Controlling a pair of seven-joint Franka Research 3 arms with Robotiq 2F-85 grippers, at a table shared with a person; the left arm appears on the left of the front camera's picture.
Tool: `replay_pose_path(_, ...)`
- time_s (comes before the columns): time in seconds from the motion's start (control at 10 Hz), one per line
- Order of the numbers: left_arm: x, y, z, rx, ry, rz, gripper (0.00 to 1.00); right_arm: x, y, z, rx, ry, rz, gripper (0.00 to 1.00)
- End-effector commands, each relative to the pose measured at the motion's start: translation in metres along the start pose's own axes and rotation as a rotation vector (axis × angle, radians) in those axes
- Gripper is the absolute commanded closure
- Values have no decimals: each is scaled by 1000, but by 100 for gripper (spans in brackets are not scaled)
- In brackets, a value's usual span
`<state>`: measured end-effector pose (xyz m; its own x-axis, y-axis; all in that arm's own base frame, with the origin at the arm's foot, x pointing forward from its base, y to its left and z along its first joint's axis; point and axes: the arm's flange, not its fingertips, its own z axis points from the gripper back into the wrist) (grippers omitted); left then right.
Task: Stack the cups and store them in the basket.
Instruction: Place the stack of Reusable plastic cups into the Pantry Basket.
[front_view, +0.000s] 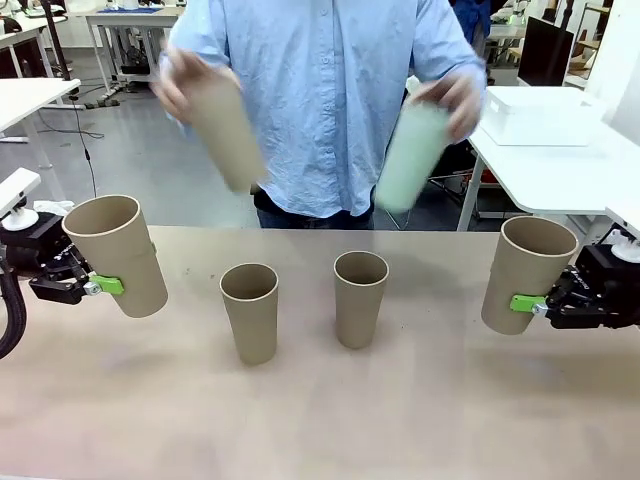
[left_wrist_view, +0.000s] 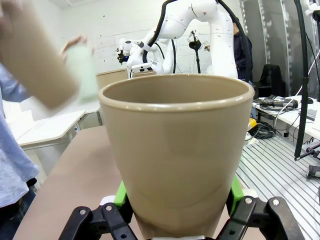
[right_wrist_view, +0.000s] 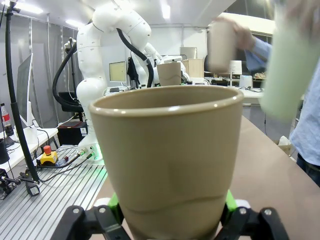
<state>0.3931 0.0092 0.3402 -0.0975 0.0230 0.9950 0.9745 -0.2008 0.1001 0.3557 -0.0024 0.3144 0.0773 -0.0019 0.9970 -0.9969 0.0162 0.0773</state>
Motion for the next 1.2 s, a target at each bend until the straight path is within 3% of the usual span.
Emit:
replay_pose_path(0.0, 2, 0, 0, -1, 0, -13, 15, 2, -2, 0, -15, -1, 8, 16)
replay_pose_path(1.1, 2, 0, 0, -1, 0, -13, 15, 2, -2, 0, -15, -1, 8, 16)
